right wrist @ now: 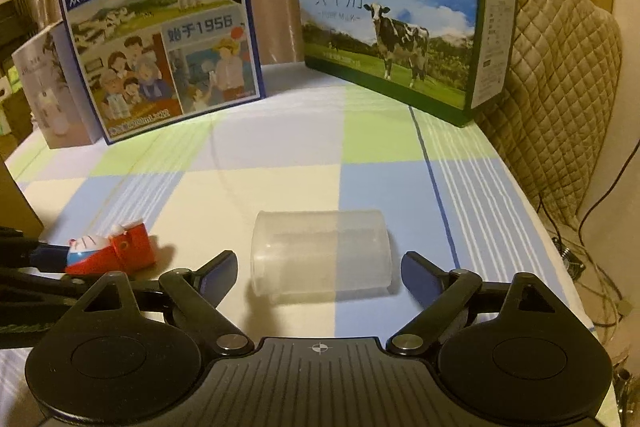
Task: Organize objects
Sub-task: 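Grasp the red Doraemon toy with left gripper while right gripper grasps the clear plastic cup, then carry the Doraemon toy with left gripper while right gripper carries the cup toward the cardboard box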
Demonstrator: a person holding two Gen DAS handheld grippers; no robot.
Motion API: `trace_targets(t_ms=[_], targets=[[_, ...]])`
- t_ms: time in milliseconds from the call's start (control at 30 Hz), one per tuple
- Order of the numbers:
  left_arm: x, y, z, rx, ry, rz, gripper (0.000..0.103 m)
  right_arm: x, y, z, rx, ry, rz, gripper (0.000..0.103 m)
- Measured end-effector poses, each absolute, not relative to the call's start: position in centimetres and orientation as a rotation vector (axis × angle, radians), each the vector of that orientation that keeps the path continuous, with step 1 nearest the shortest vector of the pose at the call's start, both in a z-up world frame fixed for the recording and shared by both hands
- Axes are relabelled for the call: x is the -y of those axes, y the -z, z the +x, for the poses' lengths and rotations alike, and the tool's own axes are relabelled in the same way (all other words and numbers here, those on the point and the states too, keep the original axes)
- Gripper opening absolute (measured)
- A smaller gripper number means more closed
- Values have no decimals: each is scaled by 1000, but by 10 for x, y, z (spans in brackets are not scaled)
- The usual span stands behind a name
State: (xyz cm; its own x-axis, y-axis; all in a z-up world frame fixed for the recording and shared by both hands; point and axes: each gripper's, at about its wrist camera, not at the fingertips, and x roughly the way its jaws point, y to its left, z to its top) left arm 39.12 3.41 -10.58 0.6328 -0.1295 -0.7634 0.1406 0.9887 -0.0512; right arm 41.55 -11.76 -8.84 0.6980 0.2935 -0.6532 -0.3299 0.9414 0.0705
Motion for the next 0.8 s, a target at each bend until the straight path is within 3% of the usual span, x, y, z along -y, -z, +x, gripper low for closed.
trace_targets(t_ms=[133,267,400,467,800], targets=[[-34,106,390,-842,156,33,49,116,93,419,-731,-362,-69,83],[-33,106,392,-820,166,49,49,114,93,417,-724,-360,-99,69],[-31,109,395,-827,181,55,47,118,90,414,-734,-373,-73,69],[-31,110,395,-842,186,60,40,119,90,412,-739,-362,-76,69],[-34,105,361,-893,144,-11,40,132,70,380,-777,-338,-59,69]])
